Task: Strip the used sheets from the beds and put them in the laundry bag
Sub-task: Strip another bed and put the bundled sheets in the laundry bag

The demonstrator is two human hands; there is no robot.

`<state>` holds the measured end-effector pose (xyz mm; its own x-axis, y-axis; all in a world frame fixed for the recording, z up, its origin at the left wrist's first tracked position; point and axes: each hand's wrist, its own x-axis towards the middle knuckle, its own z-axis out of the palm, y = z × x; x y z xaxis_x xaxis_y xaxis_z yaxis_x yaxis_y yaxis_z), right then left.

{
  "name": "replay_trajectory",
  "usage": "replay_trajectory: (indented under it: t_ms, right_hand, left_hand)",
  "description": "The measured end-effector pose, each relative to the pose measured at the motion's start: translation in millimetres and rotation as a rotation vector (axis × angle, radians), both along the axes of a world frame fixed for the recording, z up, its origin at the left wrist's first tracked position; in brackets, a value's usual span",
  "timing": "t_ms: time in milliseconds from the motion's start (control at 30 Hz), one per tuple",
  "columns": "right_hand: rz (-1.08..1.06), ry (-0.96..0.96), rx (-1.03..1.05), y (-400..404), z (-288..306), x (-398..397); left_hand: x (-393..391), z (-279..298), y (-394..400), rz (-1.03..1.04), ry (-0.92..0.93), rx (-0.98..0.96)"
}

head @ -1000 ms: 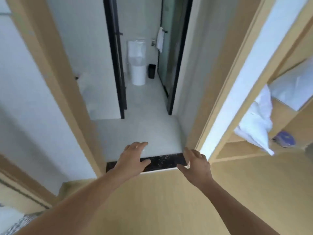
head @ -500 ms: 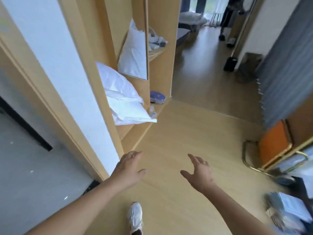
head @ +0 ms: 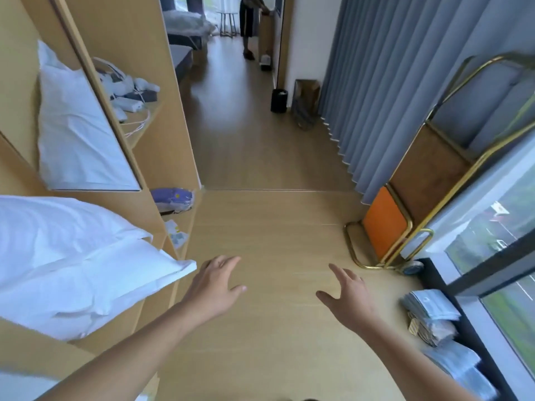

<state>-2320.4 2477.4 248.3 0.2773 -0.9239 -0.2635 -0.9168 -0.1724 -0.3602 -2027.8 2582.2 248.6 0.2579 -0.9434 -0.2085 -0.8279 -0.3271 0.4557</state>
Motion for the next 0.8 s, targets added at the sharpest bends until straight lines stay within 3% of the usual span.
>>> replay_trajectory:
  t_ms: [300, 600, 800]
  right_hand:
    - [-0.086, -0.046, 0.026, -198.7, -53.3, 82.0]
    - [0.079, -0.044, 0.180, -424.1, -55.3, 214.7]
    - [0.142, -0.064, 0.207, -554.8, -57.2, 297.9]
  left_hand:
    - [85.4, -36.2, -205.3, -0.059, -0.002, 0.056]
    - [206.7, -19.8, -380.2, 0.126, -0.046, 0.215]
    - [274.7, -30.8, -497.7, 0.229, 0.089, 0.240]
